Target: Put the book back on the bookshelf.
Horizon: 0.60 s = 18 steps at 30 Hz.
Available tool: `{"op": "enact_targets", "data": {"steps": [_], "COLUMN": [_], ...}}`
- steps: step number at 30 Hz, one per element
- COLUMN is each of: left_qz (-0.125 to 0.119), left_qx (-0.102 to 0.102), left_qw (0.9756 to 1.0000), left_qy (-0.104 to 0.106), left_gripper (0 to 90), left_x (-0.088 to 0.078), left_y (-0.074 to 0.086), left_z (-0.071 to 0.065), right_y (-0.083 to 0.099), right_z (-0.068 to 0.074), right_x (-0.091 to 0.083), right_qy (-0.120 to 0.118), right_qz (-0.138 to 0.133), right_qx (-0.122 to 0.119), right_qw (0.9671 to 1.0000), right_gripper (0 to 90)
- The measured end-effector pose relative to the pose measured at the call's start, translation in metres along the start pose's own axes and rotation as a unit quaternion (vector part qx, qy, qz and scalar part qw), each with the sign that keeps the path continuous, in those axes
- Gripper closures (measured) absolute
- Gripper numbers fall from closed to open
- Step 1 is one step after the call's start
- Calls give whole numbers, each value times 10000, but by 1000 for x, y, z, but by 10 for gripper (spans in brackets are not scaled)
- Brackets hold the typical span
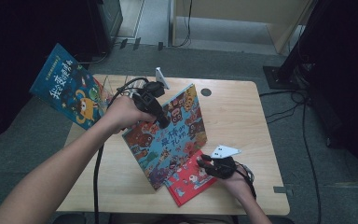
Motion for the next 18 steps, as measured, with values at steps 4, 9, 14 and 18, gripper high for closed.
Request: {"op": "enact_targets", "data": {"steps": [4, 9, 14, 18], "left_qz": [-33, -80, -243, -363], "left_qx": [-1, 92, -15, -162], "left_qw": [10000, 9999, 9997, 9992], "left_qy": [-55, -51, -43, -78], "left_gripper": [818, 818, 818, 818], "left_x": [-3, -12, -31, -46], "left_y": [3, 9, 19, 28], "left_z": [0, 3, 9, 17], "right_y": [0, 1, 0, -2], "right_z": [0, -1, 0, 0], "right_x": [0, 2, 4, 6], "right_qy": [-1, 10, -27, -58], "right_qz": [-10, 35, 57, 55], "right_qx": [3, 4, 19, 32], "right_qw": [10000, 10000, 10000, 10000], "right_gripper": [664, 656, 648, 650]}}
Point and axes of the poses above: each handheld gripper's, and its own axes: x roughly forward along the jaws, y roughly out of its underside, z roughly to its left, the point moved 9 cm from there along x, roughly forward along the jaws, and after that the axes turned 4 degrees about -x, right-handed, at the moved point
